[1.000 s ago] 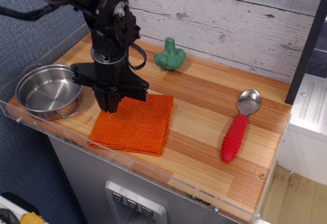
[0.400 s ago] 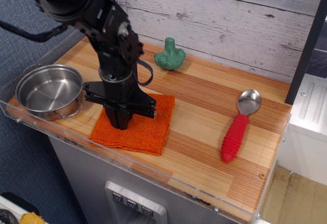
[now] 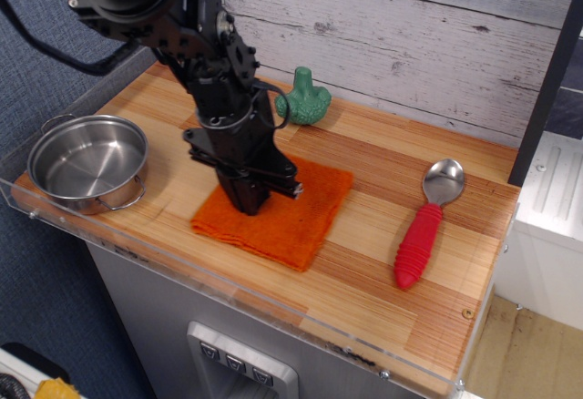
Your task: Place the orange towel to the left of the red spoon
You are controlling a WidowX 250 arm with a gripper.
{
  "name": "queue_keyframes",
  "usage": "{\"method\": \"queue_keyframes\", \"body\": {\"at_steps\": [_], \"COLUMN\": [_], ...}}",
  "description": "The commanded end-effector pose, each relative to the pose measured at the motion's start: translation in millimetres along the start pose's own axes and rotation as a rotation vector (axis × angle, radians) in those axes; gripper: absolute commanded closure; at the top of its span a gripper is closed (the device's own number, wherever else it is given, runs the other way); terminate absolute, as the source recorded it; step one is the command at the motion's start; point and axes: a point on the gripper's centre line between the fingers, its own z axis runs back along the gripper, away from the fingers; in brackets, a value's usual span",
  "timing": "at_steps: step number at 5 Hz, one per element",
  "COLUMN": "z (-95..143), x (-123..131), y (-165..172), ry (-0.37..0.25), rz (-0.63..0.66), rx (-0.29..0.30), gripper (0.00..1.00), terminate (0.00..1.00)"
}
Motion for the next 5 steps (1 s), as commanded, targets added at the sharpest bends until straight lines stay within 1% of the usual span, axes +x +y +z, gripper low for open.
{"method": "queue_keyframes", "body": {"at_steps": [1,2,3,5], "z": [2,-1,-5,-3], "x": [27,34,41,45], "y": [-20,-28,-32,-30], "ry": [-0.018,-0.008,0.009,0.020], "rz": [-0.043,-0.038,-0.018,0.013], "rx": [-0.042,-0.042,-0.019,0.014], "gripper": [1.00,1.00,1.00,1.00], "terminate": [0.00,0.00,0.00,0.00]}}
